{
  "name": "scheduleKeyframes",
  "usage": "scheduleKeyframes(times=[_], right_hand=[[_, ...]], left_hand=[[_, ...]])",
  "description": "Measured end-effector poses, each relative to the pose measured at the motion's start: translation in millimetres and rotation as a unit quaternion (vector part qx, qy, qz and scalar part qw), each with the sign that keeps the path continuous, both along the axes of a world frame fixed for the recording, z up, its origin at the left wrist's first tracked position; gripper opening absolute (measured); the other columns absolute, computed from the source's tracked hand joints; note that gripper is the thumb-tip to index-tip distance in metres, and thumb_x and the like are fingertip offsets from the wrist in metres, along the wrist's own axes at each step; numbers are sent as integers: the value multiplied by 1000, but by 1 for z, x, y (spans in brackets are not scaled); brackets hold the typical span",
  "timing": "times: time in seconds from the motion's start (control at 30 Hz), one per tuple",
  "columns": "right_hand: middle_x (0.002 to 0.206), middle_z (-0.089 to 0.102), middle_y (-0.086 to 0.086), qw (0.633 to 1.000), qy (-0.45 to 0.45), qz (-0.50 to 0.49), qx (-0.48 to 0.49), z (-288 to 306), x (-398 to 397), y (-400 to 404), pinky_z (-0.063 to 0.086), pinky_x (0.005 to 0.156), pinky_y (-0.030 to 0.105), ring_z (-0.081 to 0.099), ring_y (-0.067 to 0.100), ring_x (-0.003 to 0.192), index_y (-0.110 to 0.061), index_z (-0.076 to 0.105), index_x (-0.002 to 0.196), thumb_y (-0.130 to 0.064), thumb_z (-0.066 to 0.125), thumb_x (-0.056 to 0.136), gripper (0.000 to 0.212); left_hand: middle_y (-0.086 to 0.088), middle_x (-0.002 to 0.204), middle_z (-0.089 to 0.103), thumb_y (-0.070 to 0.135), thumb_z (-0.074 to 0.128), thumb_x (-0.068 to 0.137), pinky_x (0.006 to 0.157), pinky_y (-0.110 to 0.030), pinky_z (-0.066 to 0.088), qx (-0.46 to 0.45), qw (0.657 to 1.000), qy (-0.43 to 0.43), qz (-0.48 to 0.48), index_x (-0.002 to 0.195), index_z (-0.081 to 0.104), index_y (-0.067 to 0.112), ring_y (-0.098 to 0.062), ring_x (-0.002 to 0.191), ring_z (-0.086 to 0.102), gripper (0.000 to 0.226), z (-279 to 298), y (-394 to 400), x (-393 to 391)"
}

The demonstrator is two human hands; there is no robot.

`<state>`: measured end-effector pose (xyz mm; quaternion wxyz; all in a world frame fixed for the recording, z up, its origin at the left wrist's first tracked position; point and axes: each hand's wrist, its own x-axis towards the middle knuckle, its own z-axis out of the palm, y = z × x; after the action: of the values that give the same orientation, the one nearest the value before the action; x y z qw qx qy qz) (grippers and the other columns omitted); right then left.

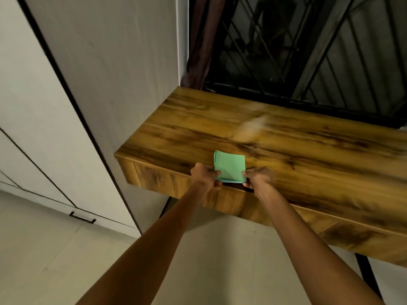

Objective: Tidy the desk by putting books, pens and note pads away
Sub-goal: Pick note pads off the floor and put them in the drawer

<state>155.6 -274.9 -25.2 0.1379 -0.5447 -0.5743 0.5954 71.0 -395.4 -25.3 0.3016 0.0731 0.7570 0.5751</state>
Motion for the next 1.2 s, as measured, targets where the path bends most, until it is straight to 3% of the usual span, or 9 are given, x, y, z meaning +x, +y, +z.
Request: scheduleKeyframes(times=[0.17, 0.3, 0.5, 0.67, 0.77, 0.83, 0.97, 1.1, 1.2], right_hand=[[88, 71, 11, 991, -86, -86, 47, -23, -24, 17, 58, 59, 30, 60, 17, 53, -1, 69, 97, -13, 73, 81, 20], [91, 72, 15, 977, -133, -137, 92, -31, -35, 26, 61, 65, 41, 70, 28, 72, -3, 70, 86, -13, 78, 74, 18], [95, 71, 15, 958, -185, -113, 189, -21, -30, 13, 60, 74, 38, 70, 30, 85, -5, 71, 94, -16, 69, 82, 16], [104, 71, 14, 954, -186, -106, 208, -13, -24, 2, 55, 79, 34, 67, 31, 97, -7, 74, 95, -15, 72, 81, 16], [99, 72, 13, 967, -117, -144, 175, -10, -18, -2, 56, 77, 33, 68, 30, 91, -7, 74, 88, -20, 79, 75, 19], [83, 71, 11, 961, 28, -236, 140, -8, -9, -9, 58, 63, 30, 68, 21, 71, -8, 70, 79, -23, 77, 77, 17], [46, 54, -6, 866, 277, -415, 27, -25, 26, -44, 35, 35, 16, 45, 3, 34, -16, 54, 62, -29, 66, 87, 31], [78, 60, 1, 811, 320, -465, -152, -81, 44, -79, 46, 68, 32, 58, 19, 75, -16, 58, 82, -46, 70, 78, 33], [128, 49, 8, 789, 361, -425, -259, -107, 48, -82, 38, 105, 41, 46, 26, 125, -15, 39, 138, -64, 65, 73, 85]], left_hand=[[-23, 97, 68, 6, 67, 85, 44, -28, 56, -51, 997, 46, -28, 110, 58, -8, -16, 48, 62, 30, -10, 19, -17], [-13, 83, 67, 12, 69, 84, 47, -27, 56, -89, 991, 86, -54, 102, 61, -1, -14, 50, 62, 23, -11, 28, -30], [-12, 72, 64, 7, 70, 82, 47, -26, 55, -100, 987, 91, -84, 86, 55, 6, -14, 48, 60, 15, -9, 31, -36], [-12, 83, 68, 15, 72, 81, 40, -22, 49, -94, 986, 118, -69, 100, 57, 4, -13, 47, 61, 26, -14, 28, -32], [-9, 93, 67, 31, 68, 84, 49, -30, 55, -60, 988, 134, -41, 102, 54, 5, -19, 60, 66, 34, -13, 22, -29], [-5, 97, 66, 40, 58, 89, 62, -33, 55, -40, 980, 194, -18, 103, 55, 7, -18, 76, 65, 36, -13, 11, -26], [-3, 94, 63, 50, 37, 94, 69, -29, 47, -24, 945, 325, -10, 101, 58, 11, -16, 84, 61, 45, -33, -30, -5], [-9, 119, 60, 55, 32, 92, 95, -47, 43, -67, 873, 482, -10, 113, 59, 16, -28, 116, 49, 51, -70, -47, -4], [-7, 130, 60, 46, 24, 98, 109, -46, 27, -114, 809, 569, -88, 119, 62, 12, -29, 131, 45, 55, -79, -43, -19]])
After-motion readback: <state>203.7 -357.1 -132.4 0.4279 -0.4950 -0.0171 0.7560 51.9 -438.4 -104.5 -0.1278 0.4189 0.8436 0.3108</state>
